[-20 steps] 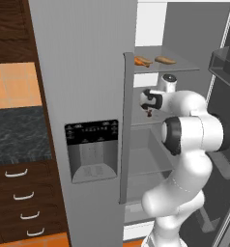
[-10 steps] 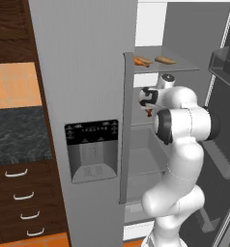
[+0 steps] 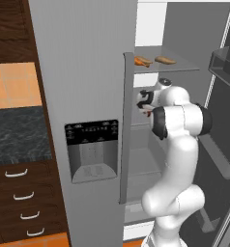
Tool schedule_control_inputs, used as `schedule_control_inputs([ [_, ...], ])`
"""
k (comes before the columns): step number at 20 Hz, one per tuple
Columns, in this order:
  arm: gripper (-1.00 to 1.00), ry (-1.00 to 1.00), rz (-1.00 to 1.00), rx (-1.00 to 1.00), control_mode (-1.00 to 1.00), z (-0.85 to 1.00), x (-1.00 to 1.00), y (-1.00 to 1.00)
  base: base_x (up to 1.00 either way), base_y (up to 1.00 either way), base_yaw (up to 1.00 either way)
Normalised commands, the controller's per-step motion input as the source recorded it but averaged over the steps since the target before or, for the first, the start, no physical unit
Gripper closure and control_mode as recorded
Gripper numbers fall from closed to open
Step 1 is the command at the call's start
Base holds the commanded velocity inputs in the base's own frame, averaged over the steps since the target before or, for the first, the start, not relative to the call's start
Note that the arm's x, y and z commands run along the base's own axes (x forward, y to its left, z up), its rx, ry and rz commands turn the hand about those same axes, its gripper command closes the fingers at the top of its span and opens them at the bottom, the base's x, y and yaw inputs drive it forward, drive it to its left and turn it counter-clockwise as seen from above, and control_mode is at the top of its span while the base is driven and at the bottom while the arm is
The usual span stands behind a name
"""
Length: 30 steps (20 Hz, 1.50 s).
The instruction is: Place one sweet potato and one chicken drumstick in each tupperware on the nearby counter, to pack two identical lunches.
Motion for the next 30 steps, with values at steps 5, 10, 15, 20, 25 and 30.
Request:
schedule_control_inputs([
  [5, -1.00, 0.00, 0.00, 0.00, -1.00, -0.26, 0.42, 0.00, 0.00, 0.00, 0.00],
  [10, -1.00, 0.00, 0.00, 0.00, -1.00, -0.21, 0.40, 0.00, 0.00, 0.00, 0.00],
  [15, 1.00, 0.00, 0.00, 0.00, -1.00, -0.36, 0.22, 0.00, 0.00, 0.00, 0.00],
  [20, 1.00, -0.06, 0.00, 0.00, -1.00, -0.15, -0.12, 0.09, 0.00, 0.00, 0.00],
  [25, 1.00, -0.13, 0.00, 0.01, -1.00, -0.01, -0.90, 0.11, 0.00, 0.00, 0.00],
  [30, 1.00, -0.12, 0.00, -0.01, -1.00, 0.33, -1.00, 0.27, 0.00, 0.00, 0.00],
])
